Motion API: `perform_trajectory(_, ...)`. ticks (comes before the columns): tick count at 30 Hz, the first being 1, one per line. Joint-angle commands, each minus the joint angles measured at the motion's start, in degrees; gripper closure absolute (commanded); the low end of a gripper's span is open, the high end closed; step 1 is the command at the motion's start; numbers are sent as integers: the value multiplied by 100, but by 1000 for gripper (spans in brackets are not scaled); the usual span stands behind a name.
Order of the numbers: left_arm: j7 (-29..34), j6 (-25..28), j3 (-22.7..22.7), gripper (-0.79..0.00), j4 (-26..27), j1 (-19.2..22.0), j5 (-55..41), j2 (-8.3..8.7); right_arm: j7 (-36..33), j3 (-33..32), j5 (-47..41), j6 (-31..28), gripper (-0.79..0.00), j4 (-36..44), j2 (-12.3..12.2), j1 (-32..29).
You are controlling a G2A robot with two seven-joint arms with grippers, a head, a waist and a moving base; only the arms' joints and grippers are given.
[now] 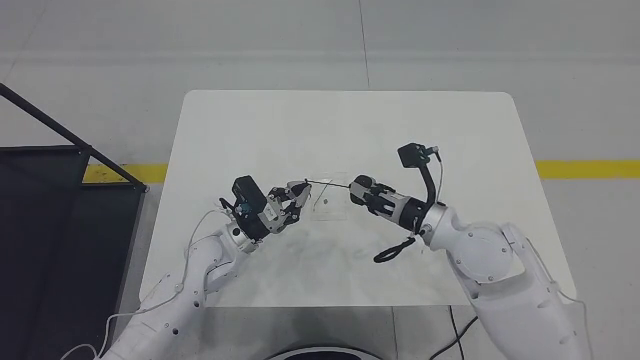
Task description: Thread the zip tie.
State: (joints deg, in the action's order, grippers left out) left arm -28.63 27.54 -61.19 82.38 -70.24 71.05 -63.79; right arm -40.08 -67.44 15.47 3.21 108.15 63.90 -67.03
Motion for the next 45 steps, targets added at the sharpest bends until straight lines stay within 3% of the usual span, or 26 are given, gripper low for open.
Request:
perform_trajectory(1,0,0,0,0,0,0,0,0,14,-7,2,5,0,5,1,-7)
perform_trajectory(33,0,0,0,0,0,0,0,0,29,-294,-13,-231,0,267,-51,-368)
perform_trajectory(45,-201,-407,-50,0,143,-159,267,-26,301,-241,174,513,0,655,-34,-635)
